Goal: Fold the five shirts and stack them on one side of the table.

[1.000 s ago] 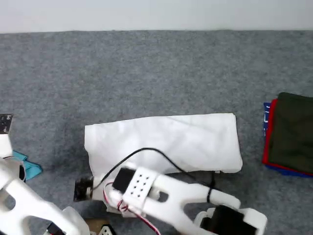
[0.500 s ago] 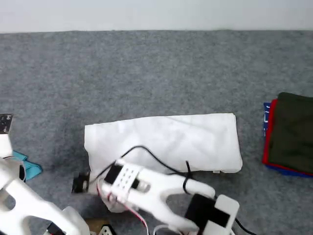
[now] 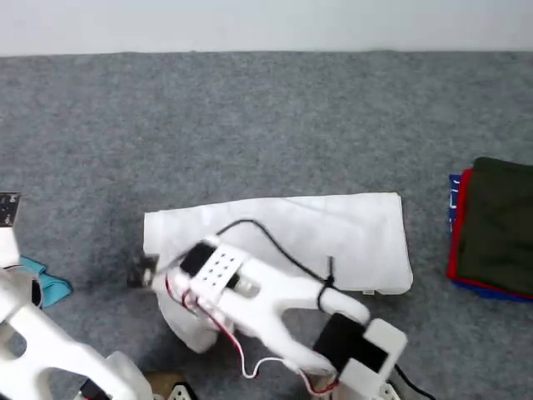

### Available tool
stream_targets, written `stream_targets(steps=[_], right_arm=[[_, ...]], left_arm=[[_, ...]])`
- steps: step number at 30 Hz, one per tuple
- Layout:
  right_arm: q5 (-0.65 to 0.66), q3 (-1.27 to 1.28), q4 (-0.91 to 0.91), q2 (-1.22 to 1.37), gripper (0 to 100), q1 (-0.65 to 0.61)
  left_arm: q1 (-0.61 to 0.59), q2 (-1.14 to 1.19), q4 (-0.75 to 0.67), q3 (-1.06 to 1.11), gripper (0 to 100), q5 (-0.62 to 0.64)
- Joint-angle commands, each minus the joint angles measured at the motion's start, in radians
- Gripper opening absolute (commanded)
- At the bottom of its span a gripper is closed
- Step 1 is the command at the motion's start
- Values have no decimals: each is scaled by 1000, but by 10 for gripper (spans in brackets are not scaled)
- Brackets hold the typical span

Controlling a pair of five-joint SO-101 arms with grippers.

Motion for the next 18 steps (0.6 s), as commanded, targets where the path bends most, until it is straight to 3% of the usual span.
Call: stream_targets(steps=[1,9,15,18], right_arm=[[18,-130,47,-81,10,73],[94,-201,-38,-28,15,183],[95,-373,-93,148,213,318],[94,-539,-42,223,226,371]], left_arm=[[25,-26,-20,-2,14,-11],[77,-26,-20,-2,14,-9],[84,-26,-20,-2,14,-8],[83,-26,-17,-2,14,-8]])
